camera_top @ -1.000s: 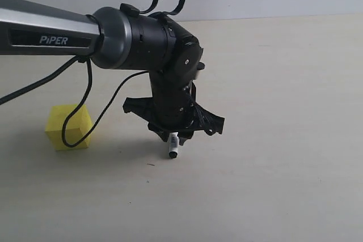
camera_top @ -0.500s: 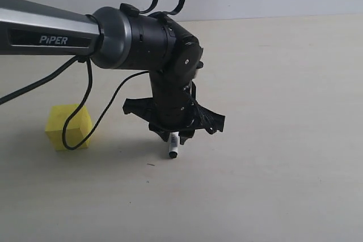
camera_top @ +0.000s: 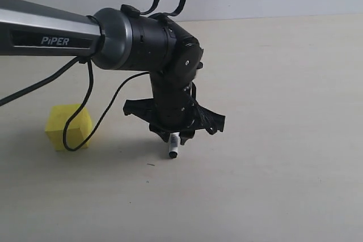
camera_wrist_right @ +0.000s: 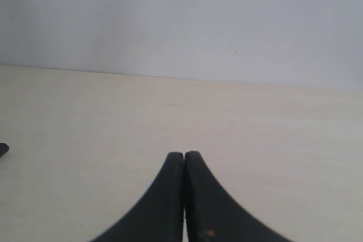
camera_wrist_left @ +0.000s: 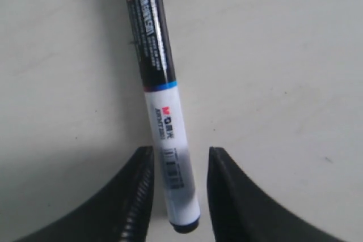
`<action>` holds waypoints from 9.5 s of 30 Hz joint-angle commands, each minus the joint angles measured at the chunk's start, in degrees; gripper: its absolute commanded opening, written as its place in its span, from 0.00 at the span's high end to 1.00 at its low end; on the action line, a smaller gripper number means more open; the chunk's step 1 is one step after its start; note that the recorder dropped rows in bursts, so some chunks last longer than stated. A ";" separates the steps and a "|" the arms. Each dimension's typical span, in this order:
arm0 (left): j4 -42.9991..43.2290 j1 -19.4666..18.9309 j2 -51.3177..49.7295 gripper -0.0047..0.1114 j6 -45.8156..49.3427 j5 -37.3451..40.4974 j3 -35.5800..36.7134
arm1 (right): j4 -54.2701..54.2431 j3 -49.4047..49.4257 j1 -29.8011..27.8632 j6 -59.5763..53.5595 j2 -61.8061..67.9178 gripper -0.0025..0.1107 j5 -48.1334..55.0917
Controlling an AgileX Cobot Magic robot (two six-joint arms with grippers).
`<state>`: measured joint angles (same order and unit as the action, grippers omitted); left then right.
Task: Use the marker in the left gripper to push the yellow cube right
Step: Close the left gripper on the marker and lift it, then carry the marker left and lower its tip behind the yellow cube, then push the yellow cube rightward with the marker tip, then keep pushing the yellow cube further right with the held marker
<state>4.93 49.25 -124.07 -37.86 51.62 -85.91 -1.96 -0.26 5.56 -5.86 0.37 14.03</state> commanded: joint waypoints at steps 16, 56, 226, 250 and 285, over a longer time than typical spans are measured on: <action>0.66 -0.02 -0.70 0.90 0.83 0.80 -0.28 | -0.06 0.26 -0.24 -0.04 -0.37 0.98 -0.45; 27.59 -39.74 45.38 0.96 70.46 -9.05 45.36 | -0.51 0.26 -0.24 -0.03 -0.37 0.98 -0.47; 0.29 -23.53 16.96 0.96 97.16 -25.18 31.18 | -0.63 0.26 -0.24 0.07 -0.37 0.98 -0.48; 0.44 -11.45 14.59 0.96 91.48 -26.90 26.67 | -0.63 0.26 -0.24 0.07 -0.37 0.98 -0.48; -1.11 -10.75 12.11 0.96 84.00 -19.06 20.46 | -0.63 0.26 -0.24 0.07 -0.37 0.98 -0.46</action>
<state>4.00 37.99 -111.66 46.83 32.91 -65.13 -2.41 -0.26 5.56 -5.72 0.37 13.92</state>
